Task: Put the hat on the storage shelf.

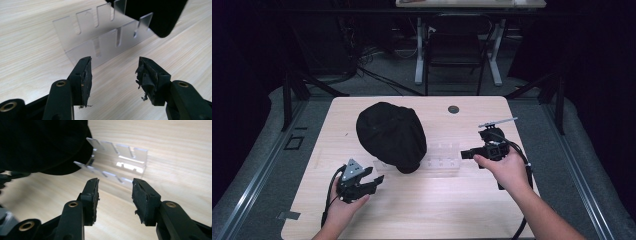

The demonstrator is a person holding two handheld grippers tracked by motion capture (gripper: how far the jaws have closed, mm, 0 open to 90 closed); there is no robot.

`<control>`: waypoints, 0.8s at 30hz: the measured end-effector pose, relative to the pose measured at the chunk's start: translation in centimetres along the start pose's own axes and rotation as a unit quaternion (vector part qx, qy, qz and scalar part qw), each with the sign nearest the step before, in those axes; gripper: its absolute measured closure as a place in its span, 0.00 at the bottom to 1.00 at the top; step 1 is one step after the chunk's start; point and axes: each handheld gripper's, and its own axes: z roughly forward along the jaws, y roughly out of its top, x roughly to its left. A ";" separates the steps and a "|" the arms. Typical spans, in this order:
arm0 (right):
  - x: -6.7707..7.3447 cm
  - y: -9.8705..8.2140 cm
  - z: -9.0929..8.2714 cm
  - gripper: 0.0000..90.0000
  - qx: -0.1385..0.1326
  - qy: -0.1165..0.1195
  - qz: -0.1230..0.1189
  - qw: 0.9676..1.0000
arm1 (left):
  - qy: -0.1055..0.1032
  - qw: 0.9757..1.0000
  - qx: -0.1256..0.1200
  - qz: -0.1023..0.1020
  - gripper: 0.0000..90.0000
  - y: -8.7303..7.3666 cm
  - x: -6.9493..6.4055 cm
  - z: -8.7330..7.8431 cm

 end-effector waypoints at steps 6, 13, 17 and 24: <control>-1.0 -2.1 1.4 0.62 0.006 -0.023 -0.011 1.000 | 0.002 1.000 0.005 -0.004 0.51 -0.5 0.4 0.1; -1.8 -4.3 2.0 0.61 -0.011 -0.050 -0.025 0.998 | 0.001 1.000 0.012 0.001 0.51 -0.7 0.2 0.4; -2.0 -5.5 2.2 0.60 -0.019 -0.066 -0.035 0.997 | 0.000 1.000 0.013 0.003 0.51 -0.8 0.0 0.6; -2.1 -7.6 2.8 0.59 -0.037 -0.077 -0.046 0.995 | -0.001 1.000 0.017 0.006 0.51 -0.9 -0.1 0.7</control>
